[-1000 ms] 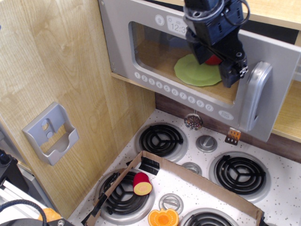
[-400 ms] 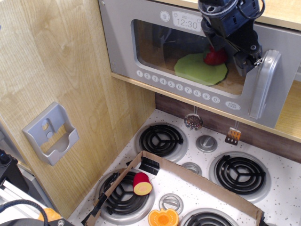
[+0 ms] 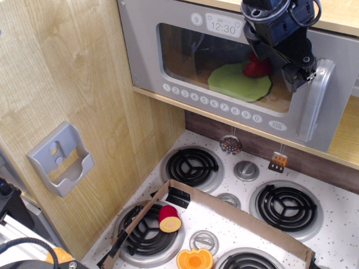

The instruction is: Close microwave

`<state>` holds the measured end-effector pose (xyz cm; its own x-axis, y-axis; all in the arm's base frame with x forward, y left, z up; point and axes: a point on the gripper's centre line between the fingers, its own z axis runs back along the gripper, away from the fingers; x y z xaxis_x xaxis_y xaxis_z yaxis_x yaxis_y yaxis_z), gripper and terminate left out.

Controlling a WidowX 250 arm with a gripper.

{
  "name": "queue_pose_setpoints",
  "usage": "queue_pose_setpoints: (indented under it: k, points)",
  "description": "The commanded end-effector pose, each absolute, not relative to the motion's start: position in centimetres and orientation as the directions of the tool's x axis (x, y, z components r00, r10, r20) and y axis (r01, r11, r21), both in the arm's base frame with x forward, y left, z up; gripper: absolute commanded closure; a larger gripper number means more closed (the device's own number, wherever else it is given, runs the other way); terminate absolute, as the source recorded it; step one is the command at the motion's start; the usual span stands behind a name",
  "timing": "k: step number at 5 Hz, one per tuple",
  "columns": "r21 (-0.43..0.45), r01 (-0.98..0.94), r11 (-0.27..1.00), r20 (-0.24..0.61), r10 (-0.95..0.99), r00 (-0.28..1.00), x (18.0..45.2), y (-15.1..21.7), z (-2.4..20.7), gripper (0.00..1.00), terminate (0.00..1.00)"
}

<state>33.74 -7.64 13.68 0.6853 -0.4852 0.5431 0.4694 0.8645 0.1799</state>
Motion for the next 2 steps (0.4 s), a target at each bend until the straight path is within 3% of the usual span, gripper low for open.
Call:
queue_pose_setpoints:
  k: [1, 2]
  points:
    - [0.195, 0.462, 0.865, 0.586, -0.481, 0.652, 34.16, -8.54, 16.42, 0.00, 0.00]
    - [0.195, 0.462, 0.865, 0.586, -0.481, 0.652, 34.16, -8.54, 16.42, 0.00, 1.00]
